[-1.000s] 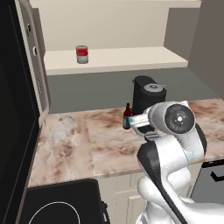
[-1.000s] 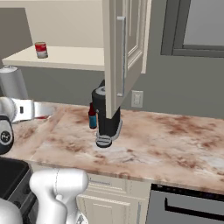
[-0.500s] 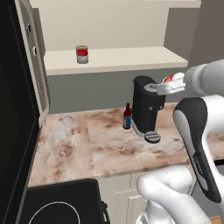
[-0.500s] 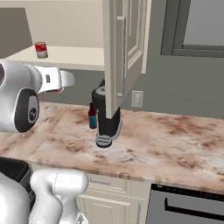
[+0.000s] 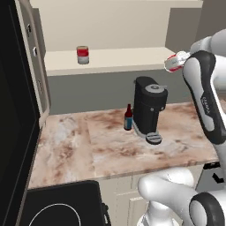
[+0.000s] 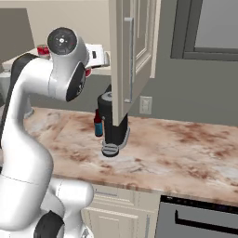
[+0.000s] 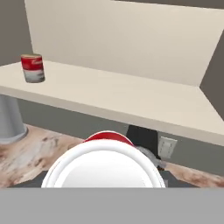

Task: Restock the canned food cabinet by taking the new fresh canned food from the counter and placing it in the cabinet. Then, take the old canned food from the cabinet and place it on the counter.

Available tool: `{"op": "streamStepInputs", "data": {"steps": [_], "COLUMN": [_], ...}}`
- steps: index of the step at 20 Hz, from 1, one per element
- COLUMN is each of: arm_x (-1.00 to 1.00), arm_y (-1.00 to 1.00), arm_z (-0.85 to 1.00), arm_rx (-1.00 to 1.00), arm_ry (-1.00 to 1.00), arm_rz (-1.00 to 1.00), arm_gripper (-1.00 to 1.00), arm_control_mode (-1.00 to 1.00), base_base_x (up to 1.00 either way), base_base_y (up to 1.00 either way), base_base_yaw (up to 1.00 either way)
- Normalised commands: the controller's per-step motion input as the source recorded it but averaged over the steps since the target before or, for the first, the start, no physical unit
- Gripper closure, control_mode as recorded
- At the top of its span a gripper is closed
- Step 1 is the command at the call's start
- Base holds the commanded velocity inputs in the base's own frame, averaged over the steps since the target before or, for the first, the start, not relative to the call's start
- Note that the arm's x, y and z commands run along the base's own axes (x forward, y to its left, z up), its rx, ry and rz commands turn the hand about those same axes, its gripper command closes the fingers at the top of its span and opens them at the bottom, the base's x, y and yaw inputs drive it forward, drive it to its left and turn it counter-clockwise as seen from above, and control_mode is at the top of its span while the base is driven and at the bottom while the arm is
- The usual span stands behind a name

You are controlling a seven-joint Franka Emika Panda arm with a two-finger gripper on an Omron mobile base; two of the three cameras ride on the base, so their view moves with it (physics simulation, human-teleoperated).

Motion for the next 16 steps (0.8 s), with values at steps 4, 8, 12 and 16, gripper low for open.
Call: {"op": "streamStepInputs", "data": {"steps": [4, 8, 12, 16], "arm_x": [1.0, 1.0, 1.0, 0.99], "arm_y": [0.03, 0.45, 0.11, 0.01], "arm_z": [0.0, 0.0, 0.0, -0.04], "arm_rx": [0.0, -0.01, 0.0, -0.03], "arm_ry": [0.11, 0.12, 0.1, 0.04], "arm_rz": [-0.01, -0.13, -0.14, -0.09], "arm_gripper": [1.0, 1.0, 1.0, 1.0], "arm_control_mode": [-1.0, -1.0, -1.0, -1.0], "base_base_x": [0.0, 0.0, 0.0, 0.0], "base_base_y": [0.0, 0.0, 0.0, 0.0], "base_base_yaw": [0.0, 0.0, 0.0, 0.0]}}
